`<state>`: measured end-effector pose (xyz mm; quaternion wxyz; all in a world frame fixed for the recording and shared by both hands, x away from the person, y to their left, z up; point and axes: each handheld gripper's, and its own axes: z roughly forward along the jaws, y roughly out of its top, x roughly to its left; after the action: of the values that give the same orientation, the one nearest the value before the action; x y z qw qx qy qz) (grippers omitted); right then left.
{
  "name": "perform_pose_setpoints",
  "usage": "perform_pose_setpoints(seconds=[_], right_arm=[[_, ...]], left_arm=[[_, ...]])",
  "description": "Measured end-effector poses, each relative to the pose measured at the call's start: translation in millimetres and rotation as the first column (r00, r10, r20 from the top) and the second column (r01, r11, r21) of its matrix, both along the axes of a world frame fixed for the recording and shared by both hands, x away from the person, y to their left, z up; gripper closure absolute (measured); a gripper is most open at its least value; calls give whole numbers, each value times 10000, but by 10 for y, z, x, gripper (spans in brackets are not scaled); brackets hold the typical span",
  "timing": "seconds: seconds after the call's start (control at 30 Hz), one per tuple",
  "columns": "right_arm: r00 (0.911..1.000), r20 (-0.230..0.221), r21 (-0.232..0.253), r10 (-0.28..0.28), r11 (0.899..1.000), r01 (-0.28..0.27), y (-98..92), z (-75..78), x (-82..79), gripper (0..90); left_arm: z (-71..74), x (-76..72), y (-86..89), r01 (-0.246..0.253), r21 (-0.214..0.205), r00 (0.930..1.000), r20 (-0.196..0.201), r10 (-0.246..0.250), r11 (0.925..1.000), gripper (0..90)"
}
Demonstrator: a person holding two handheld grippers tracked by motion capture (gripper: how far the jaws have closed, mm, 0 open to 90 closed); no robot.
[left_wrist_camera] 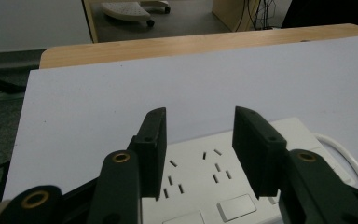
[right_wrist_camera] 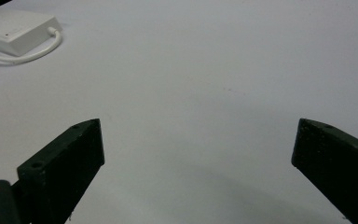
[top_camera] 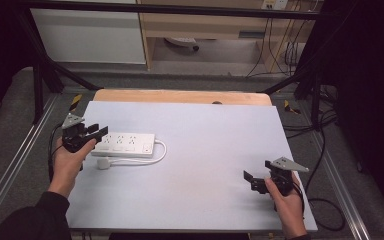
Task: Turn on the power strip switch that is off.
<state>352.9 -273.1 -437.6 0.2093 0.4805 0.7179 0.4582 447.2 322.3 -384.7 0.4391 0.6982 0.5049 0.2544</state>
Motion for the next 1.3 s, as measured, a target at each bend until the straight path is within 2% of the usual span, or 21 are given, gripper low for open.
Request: perform_pose_setpoints(seconds=[0.37,0.7,1.3], right_arm=[[10000,-3,-1,6,10000,-6,-1,-1,3,28],[10000,-20,-15,28,10000,-28,-1,-3,5,28],[10000,-50,-12,9,10000,-9,-3,-4,6,27]], left_arm=[[-63,26,33,-18,-115,9993,-373,14,9999,654],[-113,34,61,-10,-147,9985,-555,2,9999,738],[-214,47,76,45,-4,9963,-854,-45,10000,806]])
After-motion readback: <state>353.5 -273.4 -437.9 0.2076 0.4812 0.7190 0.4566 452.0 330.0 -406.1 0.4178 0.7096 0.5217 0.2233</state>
